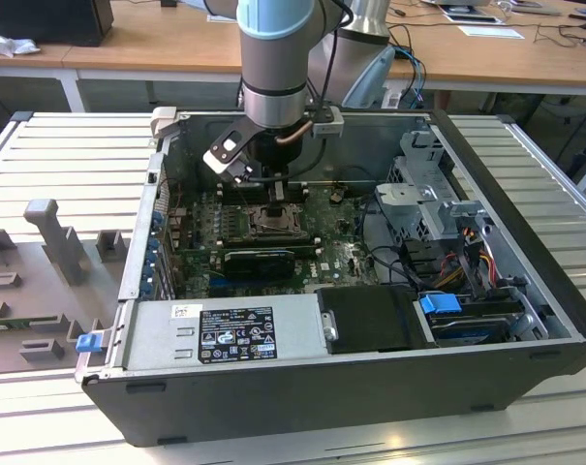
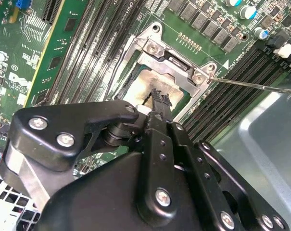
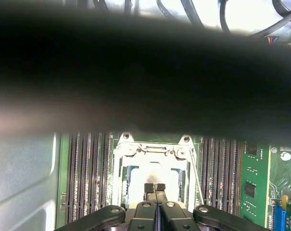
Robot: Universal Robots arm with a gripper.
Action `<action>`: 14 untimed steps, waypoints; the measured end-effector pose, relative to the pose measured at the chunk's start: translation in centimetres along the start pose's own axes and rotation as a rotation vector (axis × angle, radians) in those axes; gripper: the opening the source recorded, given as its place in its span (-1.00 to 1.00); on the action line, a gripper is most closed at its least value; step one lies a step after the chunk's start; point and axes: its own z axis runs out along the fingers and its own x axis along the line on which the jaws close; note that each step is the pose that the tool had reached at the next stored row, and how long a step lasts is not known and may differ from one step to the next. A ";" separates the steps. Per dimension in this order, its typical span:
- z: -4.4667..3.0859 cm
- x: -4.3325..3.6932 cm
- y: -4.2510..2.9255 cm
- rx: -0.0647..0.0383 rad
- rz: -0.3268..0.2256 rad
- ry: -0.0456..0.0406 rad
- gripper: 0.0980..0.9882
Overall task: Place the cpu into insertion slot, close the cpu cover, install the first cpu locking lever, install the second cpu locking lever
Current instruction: 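Install the first cpu locking lever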
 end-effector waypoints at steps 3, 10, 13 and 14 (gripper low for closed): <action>-0.15 0.01 0.01 0.000 0.000 0.0002 -0.98; -0.26 0.01 0.01 0.000 0.000 -0.0002 -0.98; -0.46 0.01 0.02 0.000 0.000 -0.0001 -0.98; -0.46 0.02 0.02 0.000 0.000 0.0002 -0.98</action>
